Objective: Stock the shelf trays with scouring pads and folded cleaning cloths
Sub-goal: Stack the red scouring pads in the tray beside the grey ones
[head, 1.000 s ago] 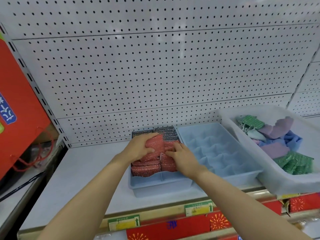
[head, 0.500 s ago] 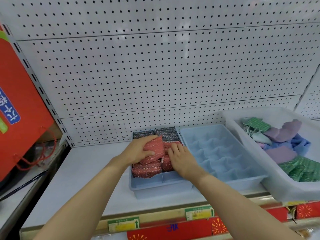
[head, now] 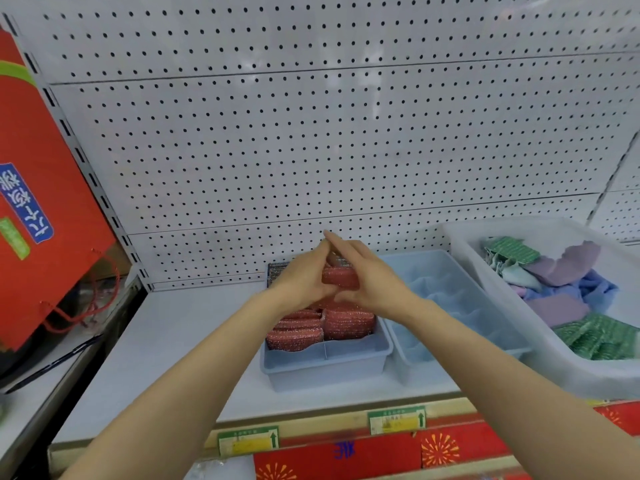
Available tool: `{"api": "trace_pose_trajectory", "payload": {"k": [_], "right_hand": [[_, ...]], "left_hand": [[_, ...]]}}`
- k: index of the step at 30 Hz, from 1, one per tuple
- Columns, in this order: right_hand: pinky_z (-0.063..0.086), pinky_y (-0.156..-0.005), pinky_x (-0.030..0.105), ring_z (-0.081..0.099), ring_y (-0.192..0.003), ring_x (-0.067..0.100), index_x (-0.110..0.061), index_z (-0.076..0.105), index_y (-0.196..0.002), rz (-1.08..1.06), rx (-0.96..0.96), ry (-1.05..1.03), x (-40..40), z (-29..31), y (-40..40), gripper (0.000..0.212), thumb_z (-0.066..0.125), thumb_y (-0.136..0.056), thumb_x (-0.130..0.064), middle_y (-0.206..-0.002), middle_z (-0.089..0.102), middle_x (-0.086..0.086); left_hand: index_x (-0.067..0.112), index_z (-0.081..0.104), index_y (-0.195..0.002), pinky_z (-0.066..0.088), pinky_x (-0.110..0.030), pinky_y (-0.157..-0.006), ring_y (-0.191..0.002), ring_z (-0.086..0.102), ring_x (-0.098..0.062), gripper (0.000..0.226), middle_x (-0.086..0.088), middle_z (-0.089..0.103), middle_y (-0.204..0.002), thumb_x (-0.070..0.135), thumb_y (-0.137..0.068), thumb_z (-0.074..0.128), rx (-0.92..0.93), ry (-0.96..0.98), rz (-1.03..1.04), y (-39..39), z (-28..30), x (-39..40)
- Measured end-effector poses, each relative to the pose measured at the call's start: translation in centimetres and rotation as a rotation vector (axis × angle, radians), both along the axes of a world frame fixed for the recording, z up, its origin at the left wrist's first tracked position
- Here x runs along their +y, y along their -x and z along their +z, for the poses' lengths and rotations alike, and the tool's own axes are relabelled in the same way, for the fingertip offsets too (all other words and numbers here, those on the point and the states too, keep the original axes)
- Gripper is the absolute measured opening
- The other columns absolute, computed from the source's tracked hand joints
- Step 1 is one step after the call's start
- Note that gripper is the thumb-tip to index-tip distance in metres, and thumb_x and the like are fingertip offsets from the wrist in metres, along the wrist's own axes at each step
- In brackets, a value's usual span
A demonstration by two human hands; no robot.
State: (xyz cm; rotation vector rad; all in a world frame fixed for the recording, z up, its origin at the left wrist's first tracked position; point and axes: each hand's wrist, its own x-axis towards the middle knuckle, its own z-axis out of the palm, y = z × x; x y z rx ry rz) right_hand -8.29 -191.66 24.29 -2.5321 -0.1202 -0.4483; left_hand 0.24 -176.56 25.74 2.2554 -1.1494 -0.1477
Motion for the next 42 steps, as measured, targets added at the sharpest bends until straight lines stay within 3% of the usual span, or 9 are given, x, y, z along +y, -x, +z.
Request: {"api": "trace_pose_trajectory", "payload": {"k": [5,8,14,23,27,29,32,36,42], "right_hand": [[0.047,-0.089,0.027,0.057,-0.101,0.012,-0.044,0.038,-0.142,-0.11,0.156,0.0,-1.5,-2.4,1.5,0.083,0.078,-0.075,-0.015,-0.113,0.062,-0.011],[0.04,-0.079,0.011,0.054,-0.091,0.003,-0.037,0.059,-0.127,-0.112,0.128,-0.18,-1.9,-3.9,2.6,0.063,0.078,-0.075,-0.008,-0.092,0.054,-0.025],[0.048,-0.093,0.029,0.06,-0.105,0.012,-0.037,0.063,-0.122,-0.11,0.116,-0.1,-0.3,-4.7,1.4,0.054,0.078,-0.075,-0.015,-0.113,0.066,-0.009],[0.045,-0.08,0.038,0.055,-0.105,0.032,-0.011,0.062,-0.114,-0.161,0.067,0.445,0.9,-5.4,0.2,0.04,0.061,-0.075,-0.004,-0.112,0.063,0.008],[0.05,-0.071,0.034,0.06,-0.091,0.027,-0.013,0.063,-0.1,-0.139,0.179,0.654,0.9,-6.6,-0.2,0.057,0.087,-0.05,-0.023,-0.1,0.063,0.006],[0.05,-0.078,0.037,0.059,-0.098,0.029,-0.012,0.06,-0.105,-0.17,0.221,0.711,0.8,-6.9,-0.5,0.07,0.089,-0.044,-0.029,-0.109,0.061,0.009],[0.022,-0.117,0.041,0.019,-0.144,0.035,-0.006,0.023,-0.147,-0.116,0.302,0.696,0.3,-7.8,-1.1,0.083,0.07,-0.082,-0.026,-0.158,0.015,0.016],[0.002,-0.12,0.045,-0.005,-0.148,0.028,-0.021,-0.015,-0.151,-0.1,0.303,0.731,-0.3,-8.8,-1.8,0.098,0.059,-0.09,-0.039,-0.159,-0.017,0.007],[-0.003,-0.12,0.044,-0.015,-0.147,0.024,-0.02,-0.018,-0.15,-0.022,0.364,0.675,-0.1,-8.6,-1.9,0.093,0.033,-0.09,-0.067,-0.159,-0.02,0.003]], "left_hand": [[0.024,0.028,-0.148,0.035,-0.039,-0.112,-0.133,0.039,-0.014,0.101,0.002,0.039,-0.146,0.059,-0.068,0.079,0.022,-0.106,-0.042,-0.6,-3.2,1.5],[0.033,-0.001,-0.156,0.009,-0.045,-0.122,-0.151,0.0,-0.019,0.115,0.003,0.001,-0.164,0.095,-0.065,0.033,-0.098,-0.387,0.002,-1.2,-7.4,3.6],[0.033,-0.01,-0.154,-0.004,-0.041,-0.122,-0.15,-0.015,-0.017,0.097,0.005,-0.013,-0.162,0.087,-0.074,-0.008,-0.311,-0.476,0.028,-1.8,-10.7,4.5],[0.028,-0.011,-0.155,-0.005,-0.039,-0.122,-0.15,-0.014,-0.019,0.099,0.002,-0.01,-0.163,0.086,-0.074,-0.006,-0.364,-0.469,0.008,-1.5,-11.2,5.1],[0.027,-0.01,-0.155,-0.006,-0.039,-0.121,-0.15,-0.013,-0.021,0.097,0.001,-0.009,-0.163,0.084,-0.077,-0.001,-0.386,-0.471,0.013,-1.4,-11.4,5.2],[0.026,-0.01,-0.155,-0.005,-0.04,-0.121,-0.15,-0.013,-0.021,0.097,0.0,-0.009,-0.163,0.084,-0.077,-0.002,-0.4,-0.483,0.011,-1.6,-11.6,5.2],[0.025,-0.009,-0.155,-0.005,-0.04,-0.122,-0.15,-0.013,-0.021,0.097,0.0,-0.009,-0.163,0.083,-0.078,-0.003,-0.411,-0.48,0.016,-1.5,-11.6,5.2],[0.023,-0.009,-0.155,-0.007,-0.04,-0.122,-0.15,-0.012,-0.021,0.101,0.0,-0.01,-0.163,0.084,-0.074,-0.011,-0.42,-0.498,0.005,-1.5,-11.5,5.2],[0.02,-0.01,-0.155,-0.007,-0.039,-0.121,-0.15,-0.011,-0.021,0.104,-0.001,-0.008,-0.163,0.084,-0.073,-0.013,-0.429,-0.488,0.0,-1.4,-11.4,5.5]]}}
